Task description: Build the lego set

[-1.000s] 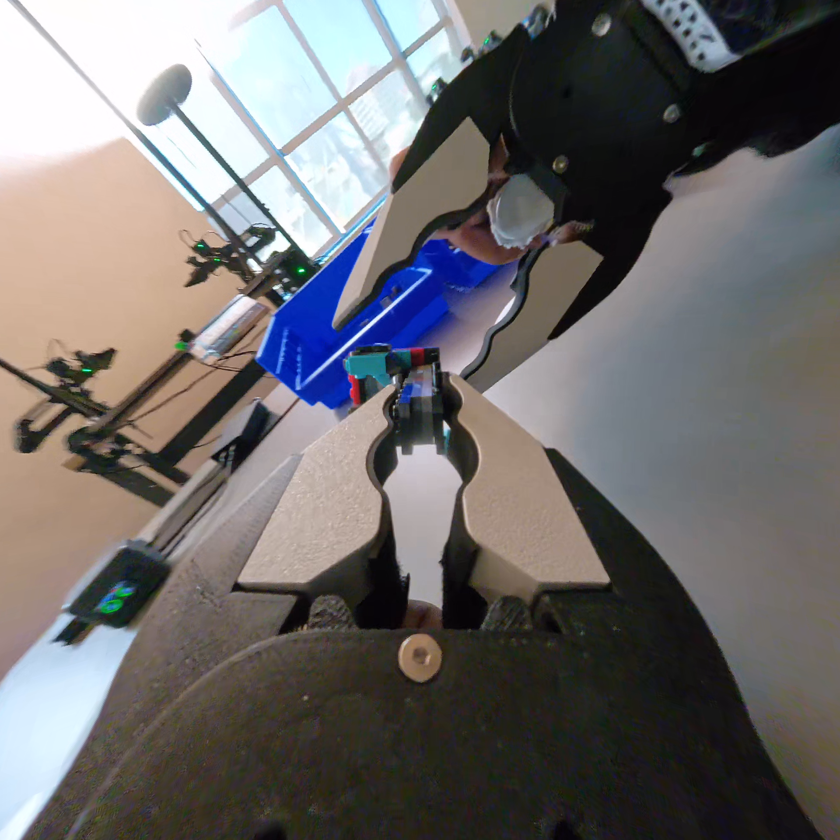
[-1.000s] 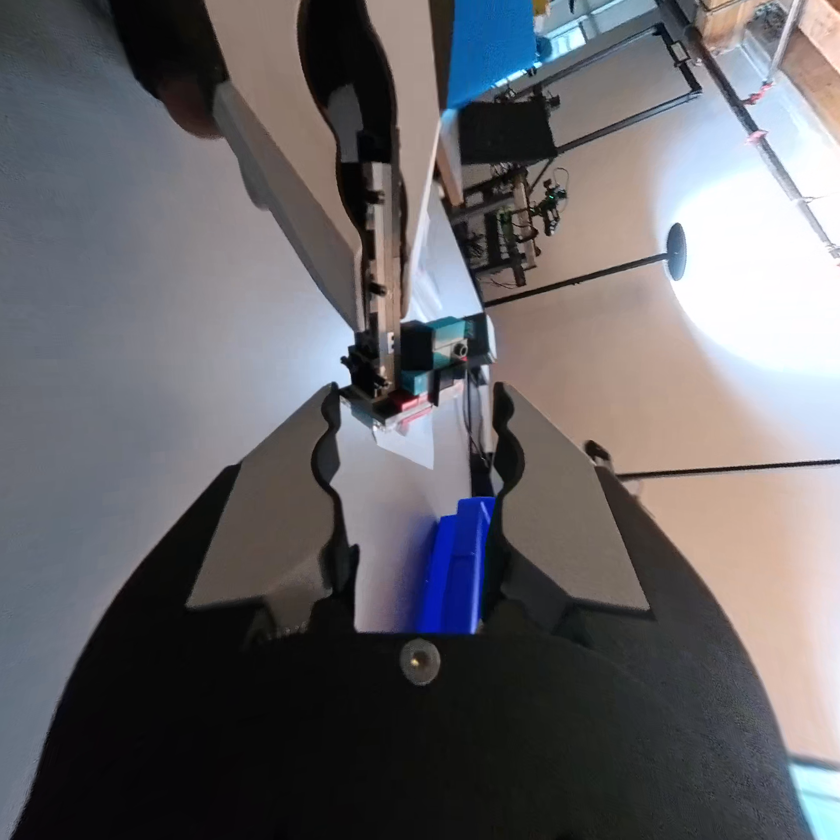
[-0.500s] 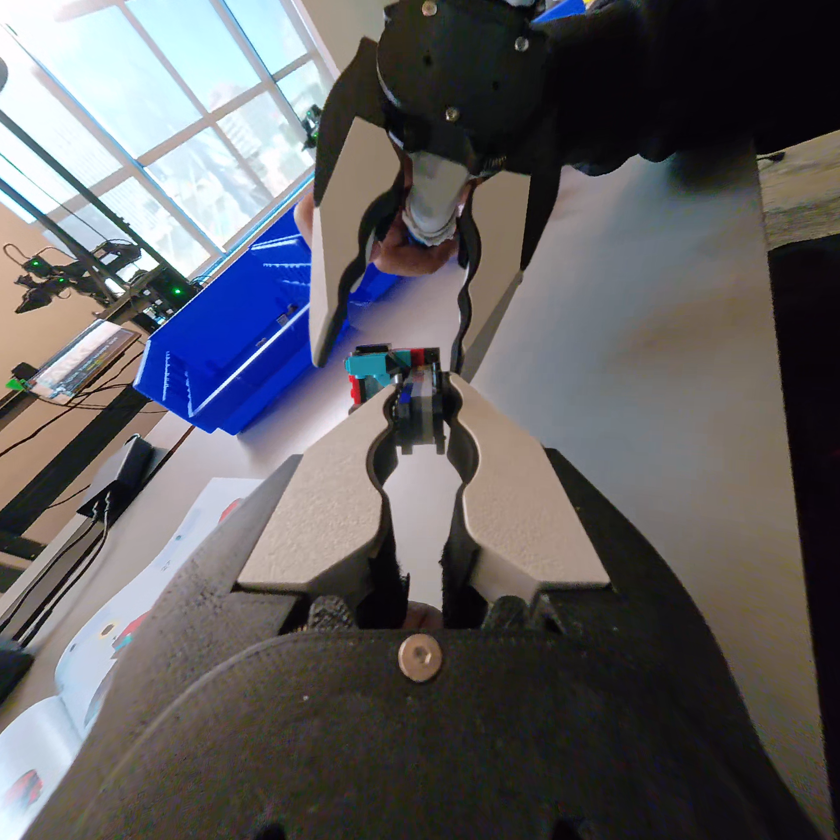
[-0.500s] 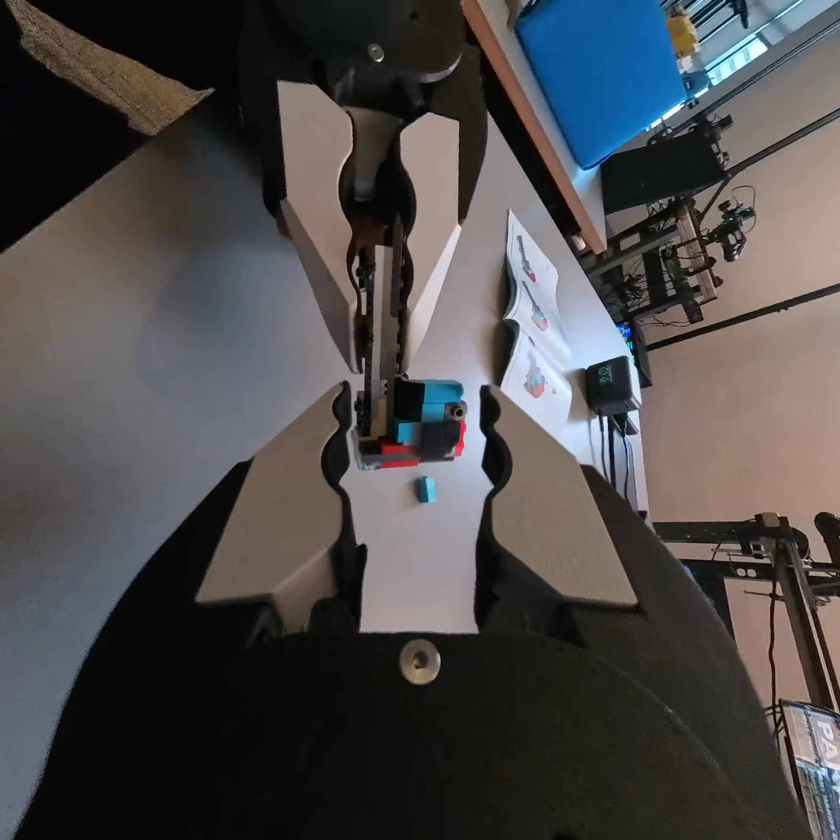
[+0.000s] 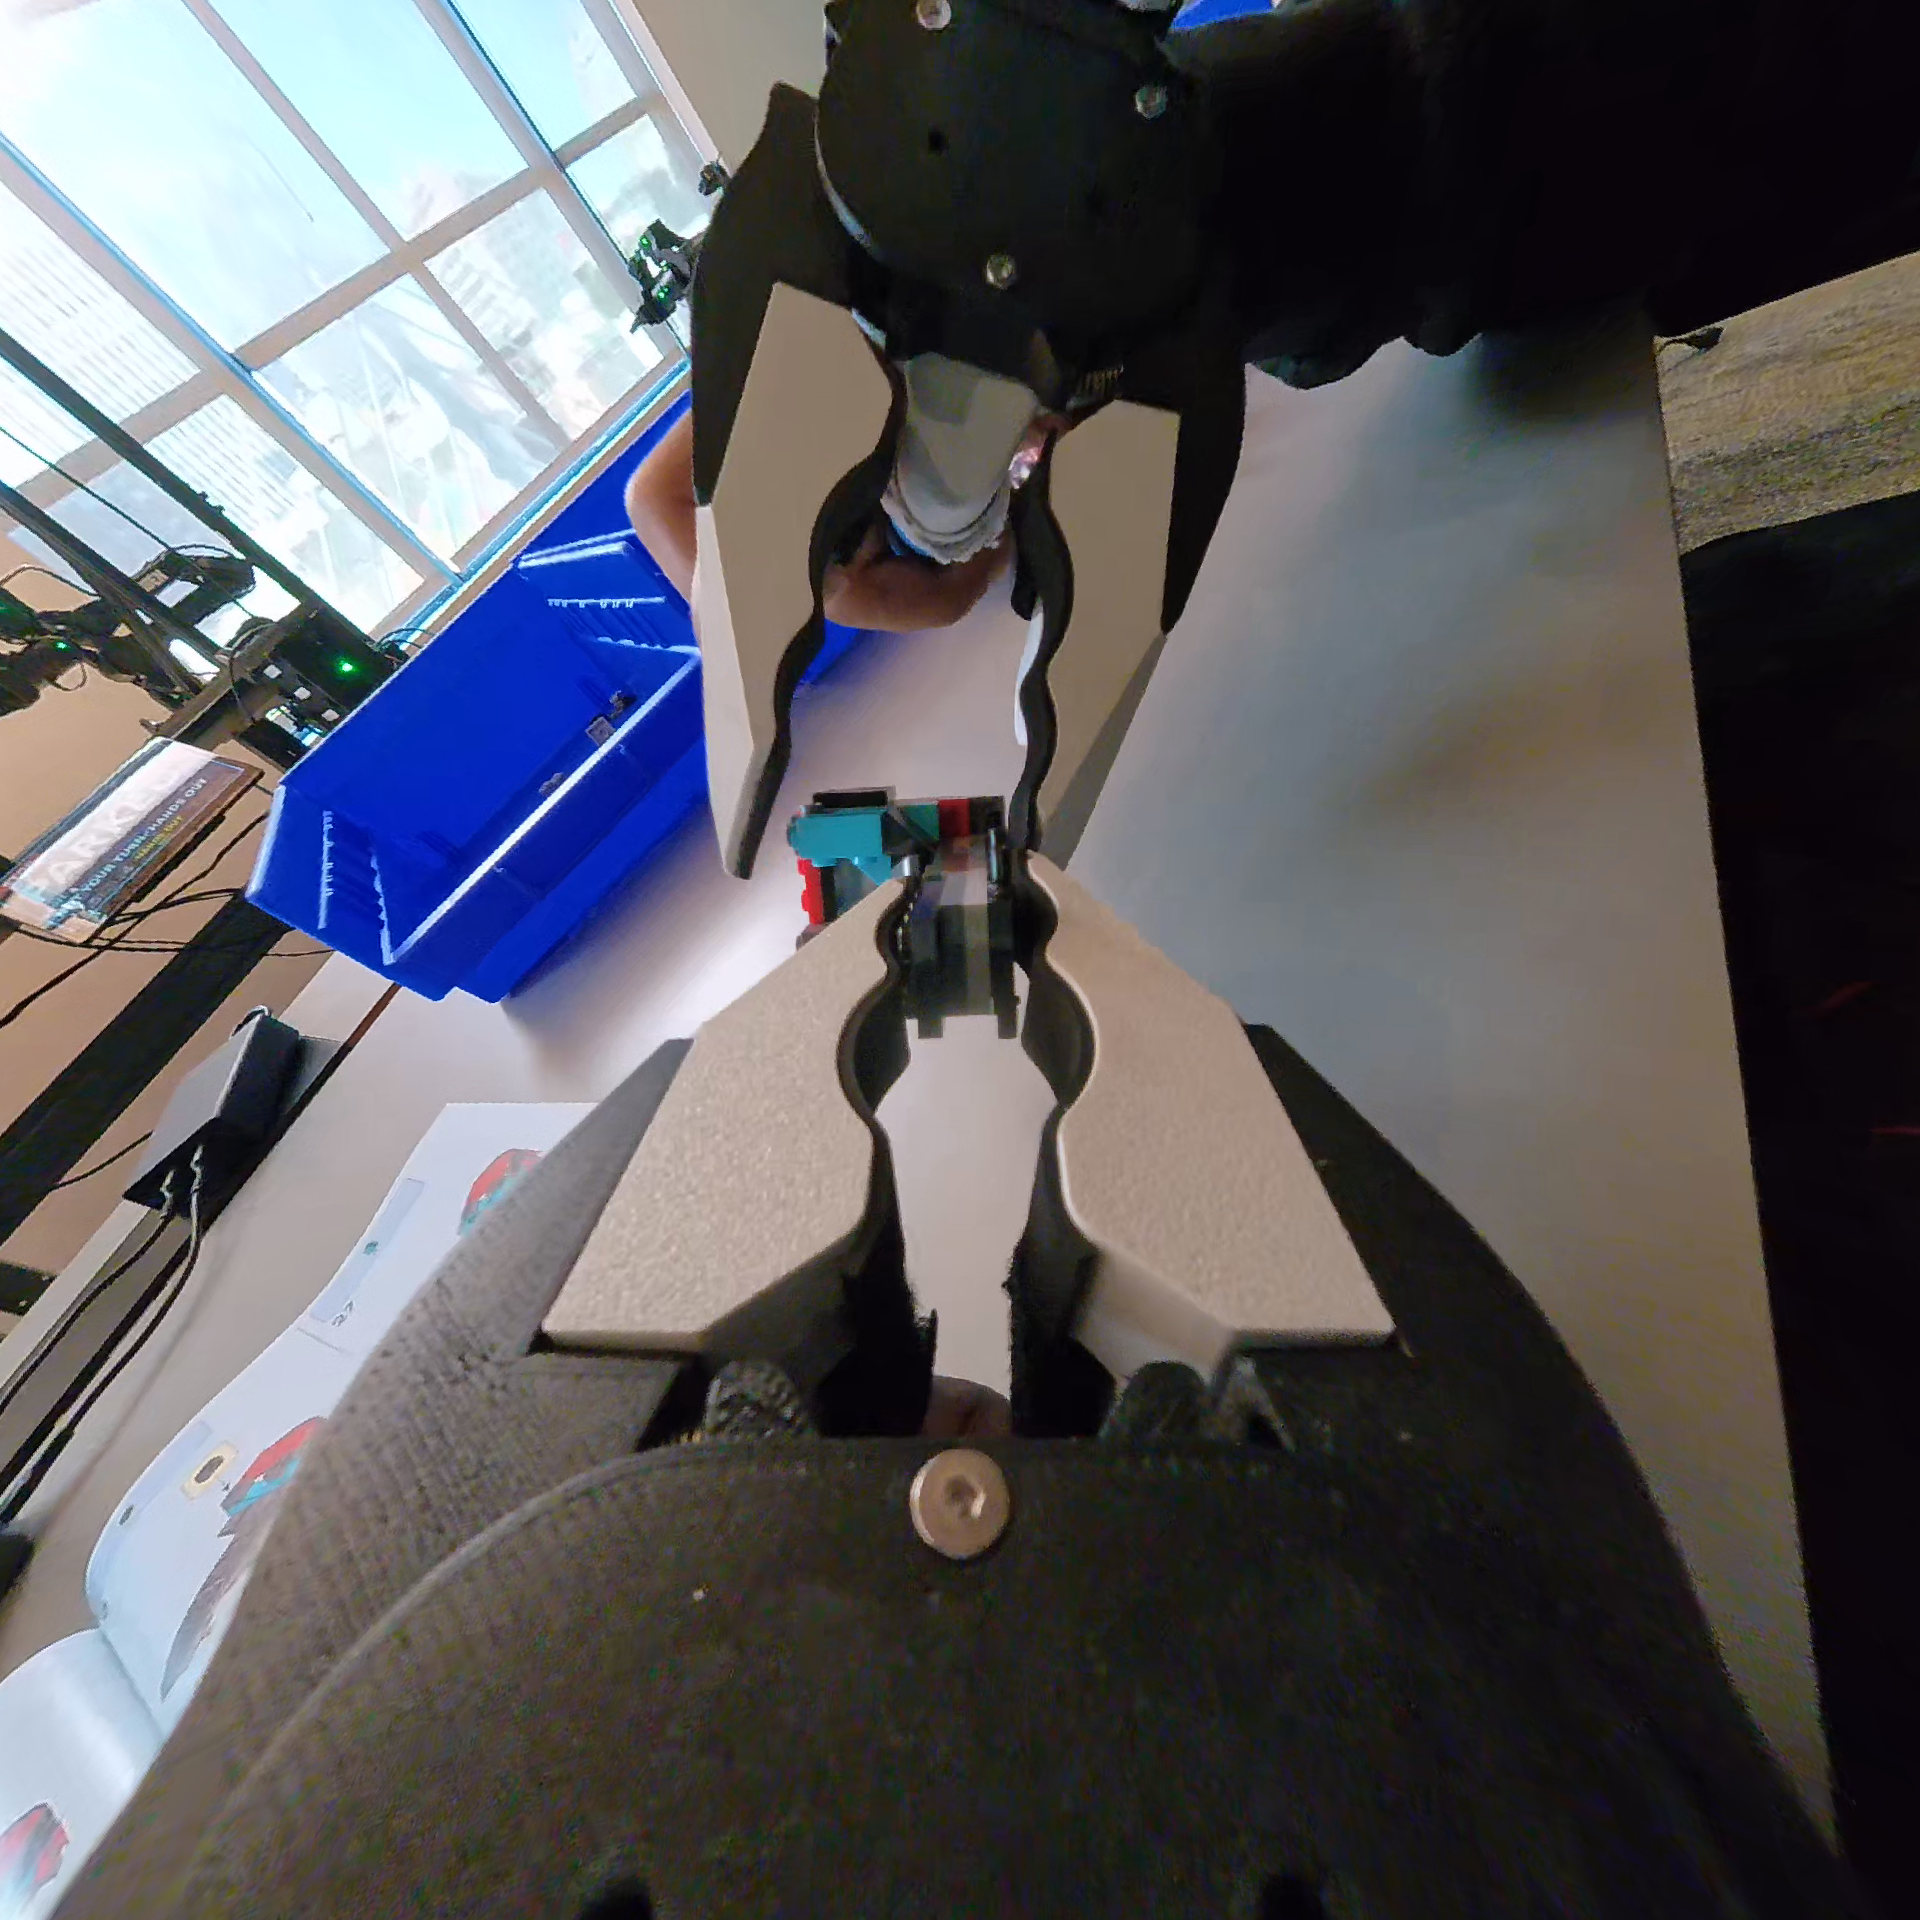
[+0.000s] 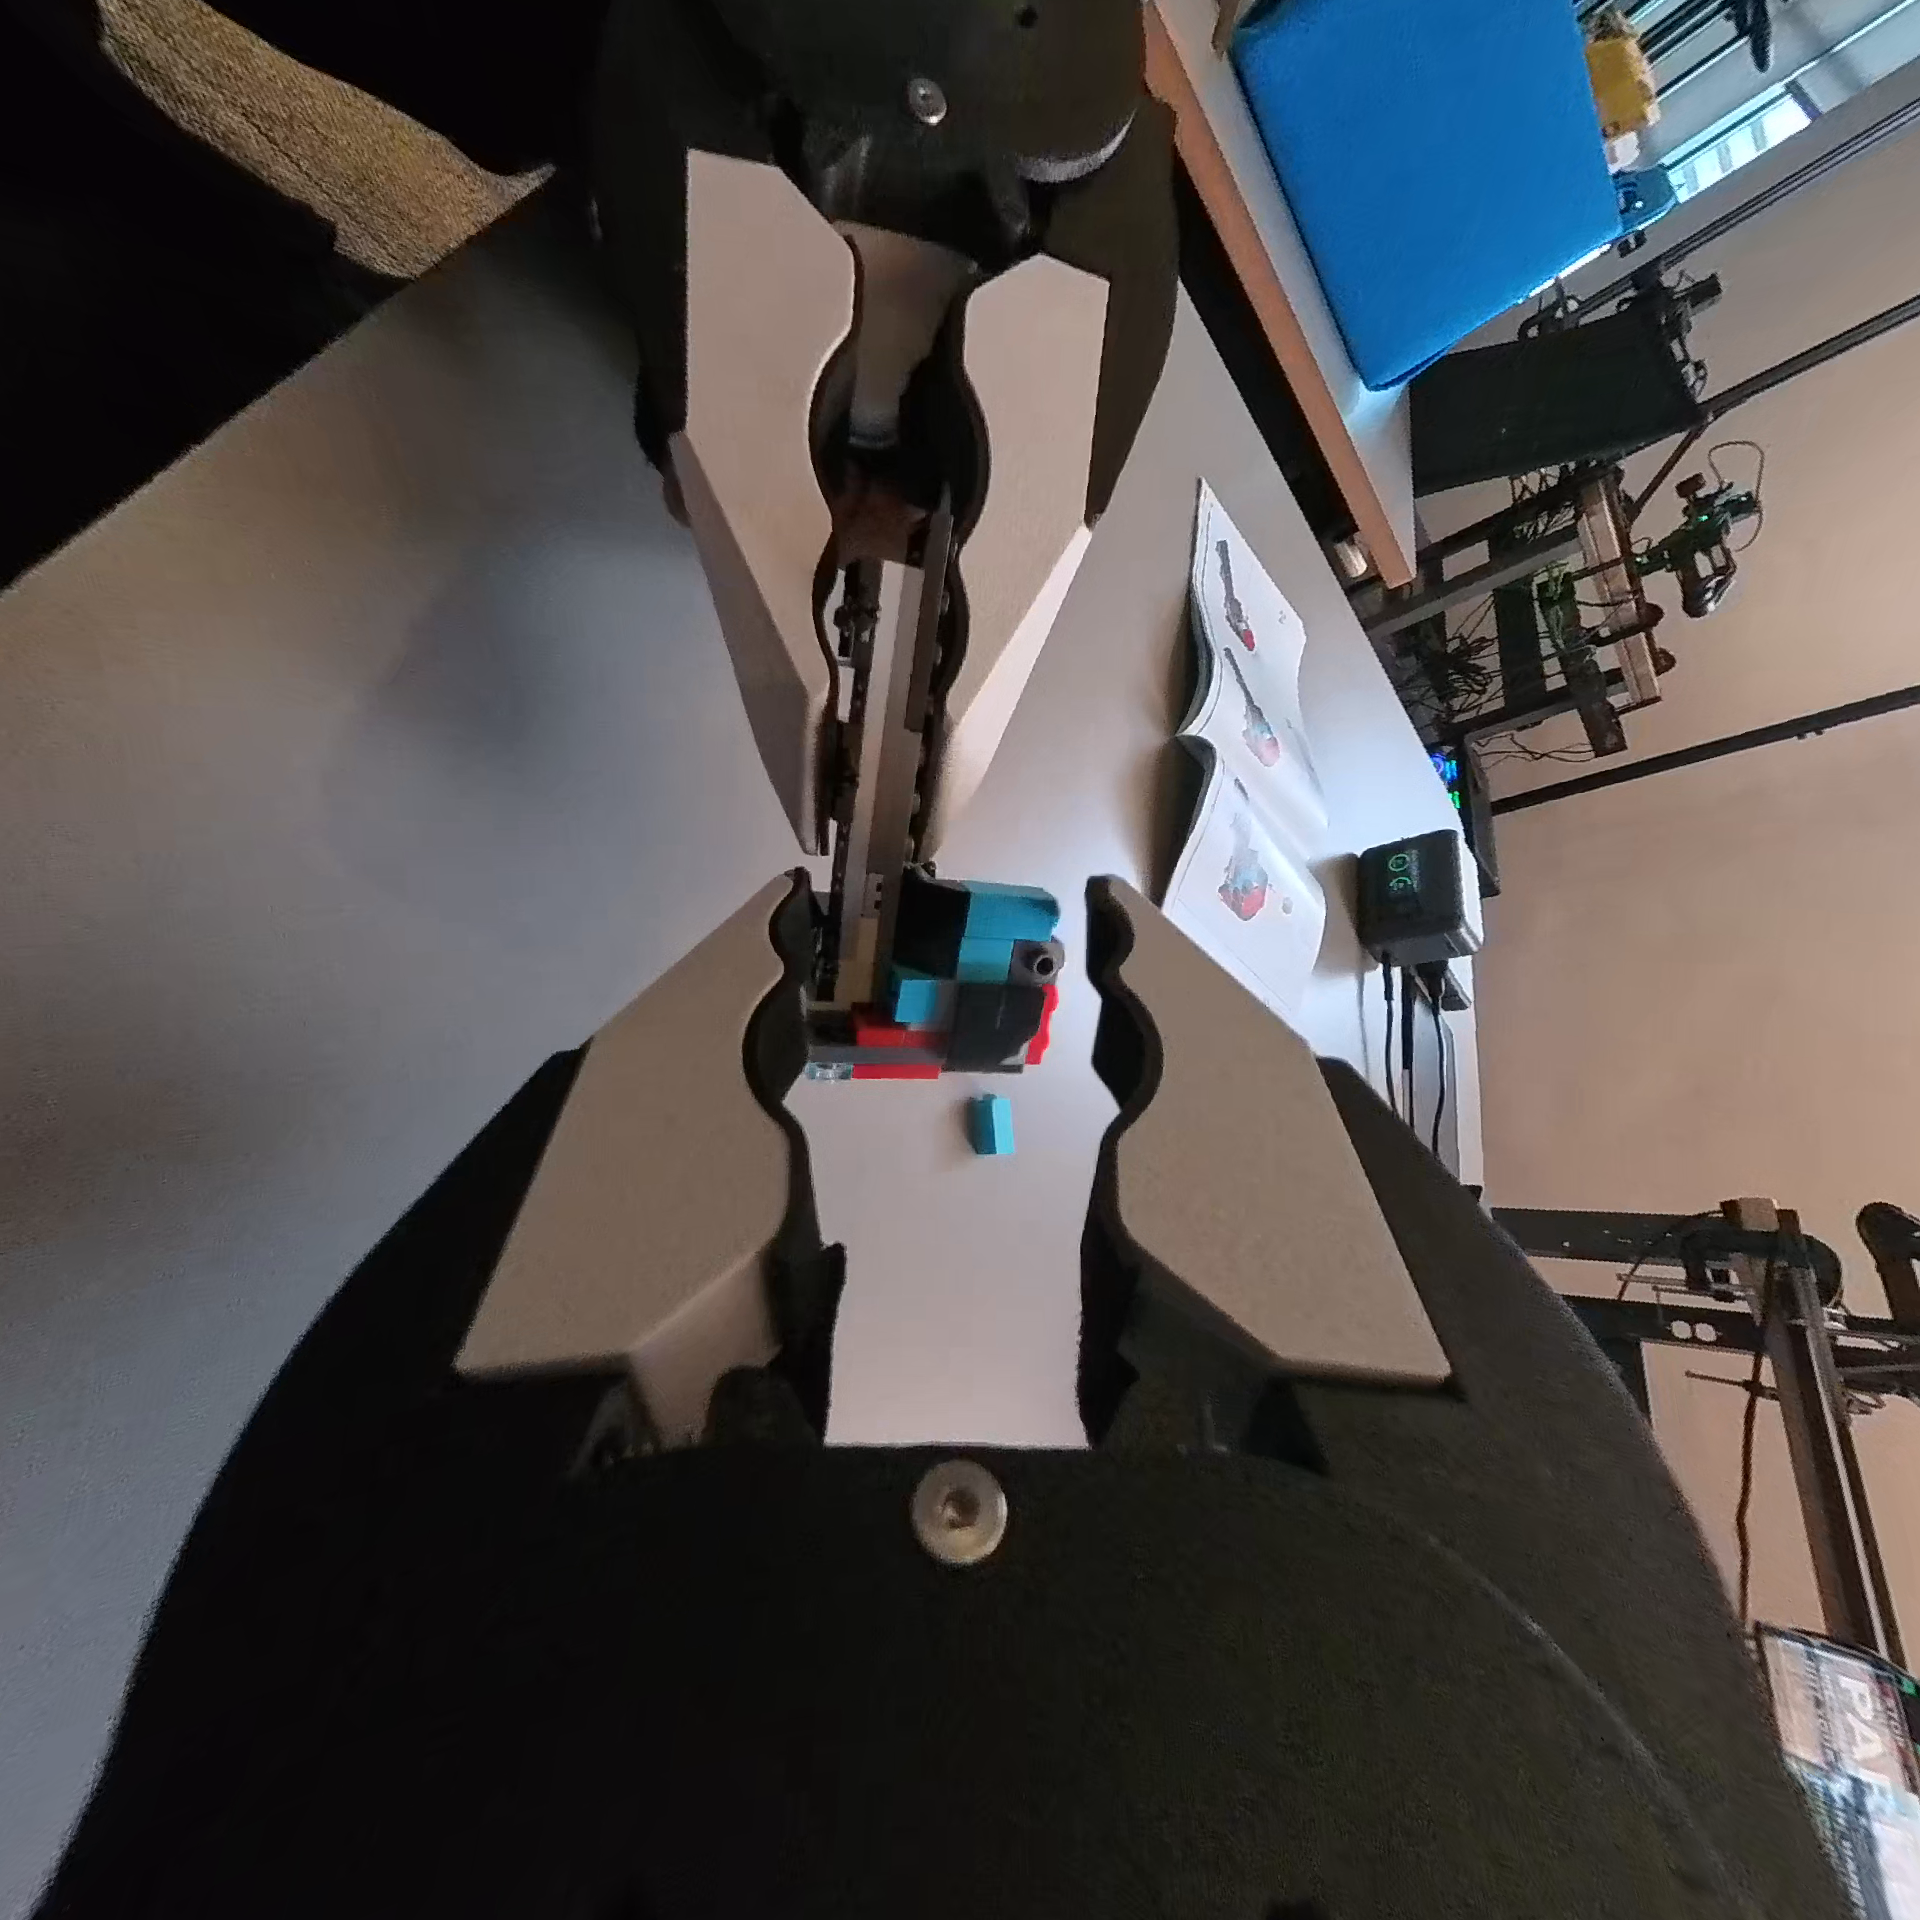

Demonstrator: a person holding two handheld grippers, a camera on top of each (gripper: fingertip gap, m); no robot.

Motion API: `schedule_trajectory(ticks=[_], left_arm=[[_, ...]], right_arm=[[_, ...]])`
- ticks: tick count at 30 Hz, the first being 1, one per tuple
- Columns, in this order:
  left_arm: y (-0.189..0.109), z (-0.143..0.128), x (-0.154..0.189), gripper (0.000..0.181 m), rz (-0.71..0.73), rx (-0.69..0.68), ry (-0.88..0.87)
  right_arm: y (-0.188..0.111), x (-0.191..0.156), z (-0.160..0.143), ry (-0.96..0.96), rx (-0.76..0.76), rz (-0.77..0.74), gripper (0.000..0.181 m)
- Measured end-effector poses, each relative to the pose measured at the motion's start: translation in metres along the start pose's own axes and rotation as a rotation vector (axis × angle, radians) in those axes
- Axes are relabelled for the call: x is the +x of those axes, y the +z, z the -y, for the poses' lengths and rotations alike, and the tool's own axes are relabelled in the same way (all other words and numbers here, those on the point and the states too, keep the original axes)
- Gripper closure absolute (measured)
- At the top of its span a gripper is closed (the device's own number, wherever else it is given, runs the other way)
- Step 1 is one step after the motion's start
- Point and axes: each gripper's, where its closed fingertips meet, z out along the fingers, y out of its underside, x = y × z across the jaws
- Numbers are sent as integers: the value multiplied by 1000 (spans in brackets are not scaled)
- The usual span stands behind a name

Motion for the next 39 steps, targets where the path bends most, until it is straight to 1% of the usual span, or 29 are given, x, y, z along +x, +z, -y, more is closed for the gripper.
schedule_trajectory(ticks=[1,6,11,14,39], left_arm=[[0,0,1,166,-6,-1,-1],[0,0,6,165,-37,-16,2],[0,-1,8,165,-47,-28,6],[-1,-1,8,165,-48,-33,8],[-1,-4,4,165,-31,-42,-11]], right_arm=[[0,-1,0,0,1,4,127],[0,-6,1,9,-3,36,128],[1,-11,1,13,-4,60,134],[2,-11,1,21,-6,64,134],[5,-8,-3,13,-28,49,136]])
